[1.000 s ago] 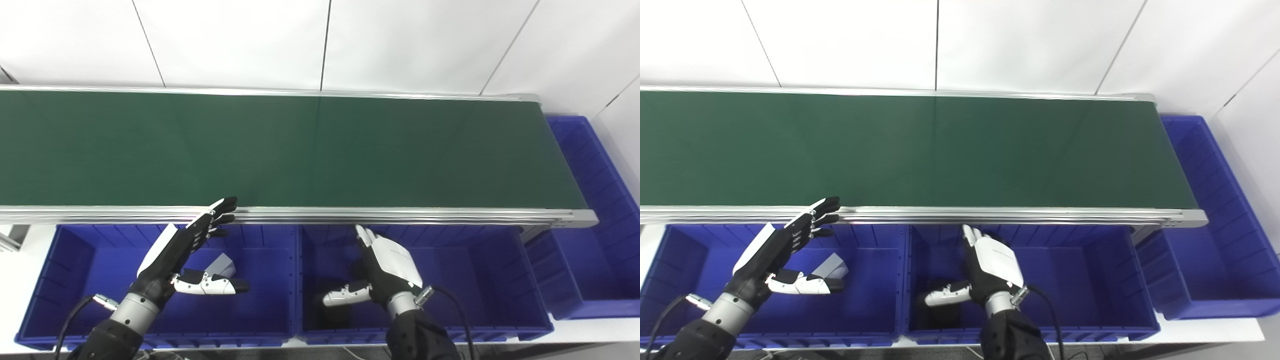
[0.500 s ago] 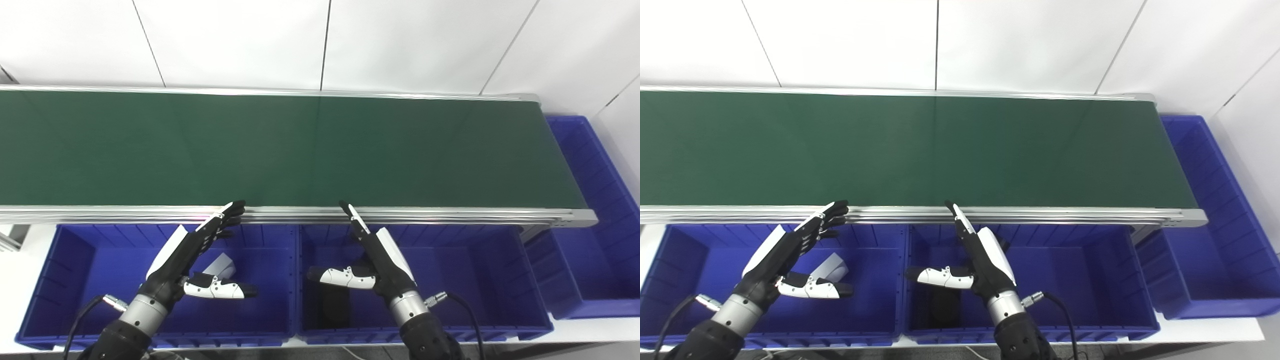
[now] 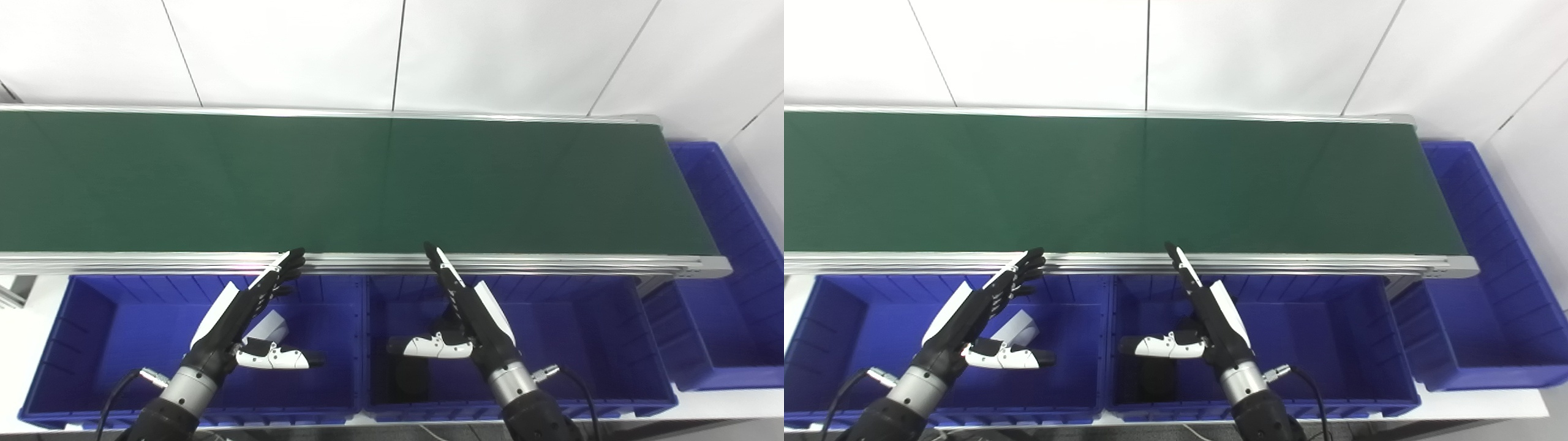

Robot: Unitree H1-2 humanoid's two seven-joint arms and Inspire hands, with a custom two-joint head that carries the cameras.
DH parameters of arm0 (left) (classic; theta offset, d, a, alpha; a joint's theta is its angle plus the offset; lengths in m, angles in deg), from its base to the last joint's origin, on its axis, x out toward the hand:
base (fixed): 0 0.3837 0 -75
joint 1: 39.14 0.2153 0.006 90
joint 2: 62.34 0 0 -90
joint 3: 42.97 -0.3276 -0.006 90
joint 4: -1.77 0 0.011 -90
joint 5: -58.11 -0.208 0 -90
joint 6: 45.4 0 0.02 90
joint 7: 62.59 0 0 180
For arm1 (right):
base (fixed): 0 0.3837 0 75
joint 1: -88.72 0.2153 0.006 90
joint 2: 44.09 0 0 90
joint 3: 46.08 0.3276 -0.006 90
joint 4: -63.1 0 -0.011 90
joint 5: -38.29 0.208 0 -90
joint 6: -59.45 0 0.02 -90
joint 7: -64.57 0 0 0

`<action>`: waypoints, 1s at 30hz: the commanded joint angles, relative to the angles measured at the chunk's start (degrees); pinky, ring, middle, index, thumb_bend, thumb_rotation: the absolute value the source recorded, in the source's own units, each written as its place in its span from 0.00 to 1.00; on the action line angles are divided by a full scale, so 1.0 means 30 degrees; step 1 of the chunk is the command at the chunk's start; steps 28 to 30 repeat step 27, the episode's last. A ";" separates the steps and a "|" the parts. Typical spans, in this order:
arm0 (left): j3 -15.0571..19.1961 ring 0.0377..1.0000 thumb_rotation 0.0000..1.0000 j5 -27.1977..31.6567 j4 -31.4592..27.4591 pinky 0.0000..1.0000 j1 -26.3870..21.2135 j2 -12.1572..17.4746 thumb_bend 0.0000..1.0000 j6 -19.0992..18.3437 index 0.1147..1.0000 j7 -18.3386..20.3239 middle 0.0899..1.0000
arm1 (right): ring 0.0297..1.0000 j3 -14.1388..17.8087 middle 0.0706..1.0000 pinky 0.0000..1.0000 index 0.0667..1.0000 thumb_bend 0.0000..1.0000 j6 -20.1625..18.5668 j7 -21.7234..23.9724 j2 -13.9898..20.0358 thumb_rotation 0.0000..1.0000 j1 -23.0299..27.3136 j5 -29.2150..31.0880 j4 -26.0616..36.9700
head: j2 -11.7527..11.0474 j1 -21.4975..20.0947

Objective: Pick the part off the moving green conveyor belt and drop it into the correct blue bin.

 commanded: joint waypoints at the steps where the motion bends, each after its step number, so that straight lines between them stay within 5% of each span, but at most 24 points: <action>1: 0.0052 0.91 0.28 -0.0006 -0.0042 0.85 0.0012 -0.0087 0.91 0.1025 0.96 -0.0452 0.93 | 0.97 0.0020 0.96 0.98 1.00 0.92 0.1314 -0.0329 0.0049 0.22 -0.0058 0.0362 0.0419 | -0.0008 0.0007; 11: 0.0059 0.91 0.28 -0.0166 0.0247 0.84 0.0482 -0.0117 0.92 0.1784 0.95 -0.0902 0.93 | 0.96 -0.0292 0.96 0.96 1.00 0.90 0.1545 -0.0780 0.0620 0.18 -0.0602 -0.0137 0.0667 | -0.1326 0.0617; 30: 0.0148 0.90 0.26 -0.0149 0.0701 0.84 0.0887 -0.0453 0.92 0.2799 0.94 -0.1516 0.92 | 0.94 -0.0589 0.95 0.94 0.99 0.88 0.1450 -0.1514 0.0631 0.16 -0.0946 -0.0523 0.0441 | -0.2248 0.0911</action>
